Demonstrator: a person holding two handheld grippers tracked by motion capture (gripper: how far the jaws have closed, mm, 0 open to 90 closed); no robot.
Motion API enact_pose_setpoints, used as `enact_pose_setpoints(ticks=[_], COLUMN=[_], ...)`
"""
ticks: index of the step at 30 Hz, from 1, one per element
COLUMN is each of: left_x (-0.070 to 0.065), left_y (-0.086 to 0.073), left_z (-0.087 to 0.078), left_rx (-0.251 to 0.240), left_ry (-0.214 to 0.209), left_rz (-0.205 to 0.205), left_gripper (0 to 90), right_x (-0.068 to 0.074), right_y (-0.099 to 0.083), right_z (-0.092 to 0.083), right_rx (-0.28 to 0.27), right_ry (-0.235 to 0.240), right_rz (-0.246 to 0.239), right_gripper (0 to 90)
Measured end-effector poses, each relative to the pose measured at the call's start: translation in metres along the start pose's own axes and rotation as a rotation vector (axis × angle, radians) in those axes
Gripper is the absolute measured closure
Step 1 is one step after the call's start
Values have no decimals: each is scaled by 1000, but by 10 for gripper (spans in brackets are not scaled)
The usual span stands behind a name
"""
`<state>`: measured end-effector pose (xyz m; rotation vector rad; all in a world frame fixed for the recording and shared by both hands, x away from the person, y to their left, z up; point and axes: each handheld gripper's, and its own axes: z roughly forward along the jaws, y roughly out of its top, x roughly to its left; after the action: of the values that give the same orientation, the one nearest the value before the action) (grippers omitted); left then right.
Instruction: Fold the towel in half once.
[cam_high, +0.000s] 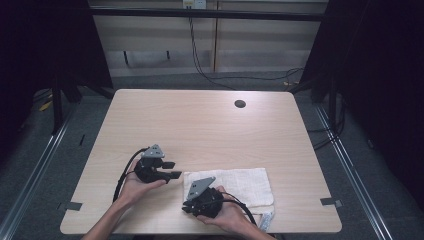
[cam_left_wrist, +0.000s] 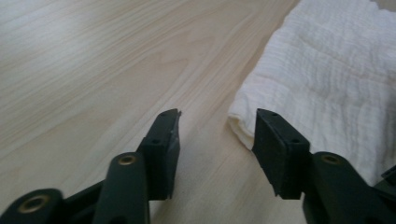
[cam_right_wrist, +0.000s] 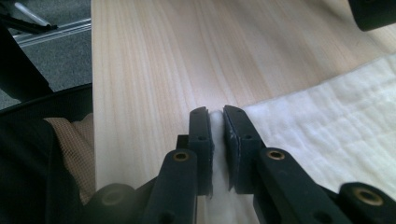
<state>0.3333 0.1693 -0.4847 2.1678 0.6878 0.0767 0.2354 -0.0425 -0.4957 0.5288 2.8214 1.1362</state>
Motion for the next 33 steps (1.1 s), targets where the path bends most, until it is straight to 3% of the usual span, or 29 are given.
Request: enact_pose_setpoints(ticks=[6, 8, 13, 18, 22, 25, 28, 33], left_x=[-4, -8, -13, -17, -19, -21, -22, -28], left_y=[1, 3, 3, 4, 4, 4, 5, 5], left_z=[13, 18, 27, 27, 30, 31, 32, 34], left_rx=[22, 24, 62, 70, 87, 86, 90, 91], left_ry=[-14, -37, -22, -11, -16, -21, -1, -43], left_rz=[-3, 1, 25, 35, 48, 62, 66, 85], left_gripper=[501, 476, 483, 489, 513, 559, 683, 833], right_x=[-1, -3, -3, -5, -4, -4, -3, -4], right_y=[-1, -1, -1, -2, -1, -1, -1, -1], right_z=[0, 1, 0, 0, 0, 0, -1, -1], right_rx=[-12, -15, -10, -18, -9, -9, -1, -9], right_ry=[6, 12, 10, 33, 25, 28, 34, 39], right_rz=[-3, 0, 0, 12, 16, 10, 19, 18], right_gripper=[827, 828, 827, 826, 827, 832, 835, 836])
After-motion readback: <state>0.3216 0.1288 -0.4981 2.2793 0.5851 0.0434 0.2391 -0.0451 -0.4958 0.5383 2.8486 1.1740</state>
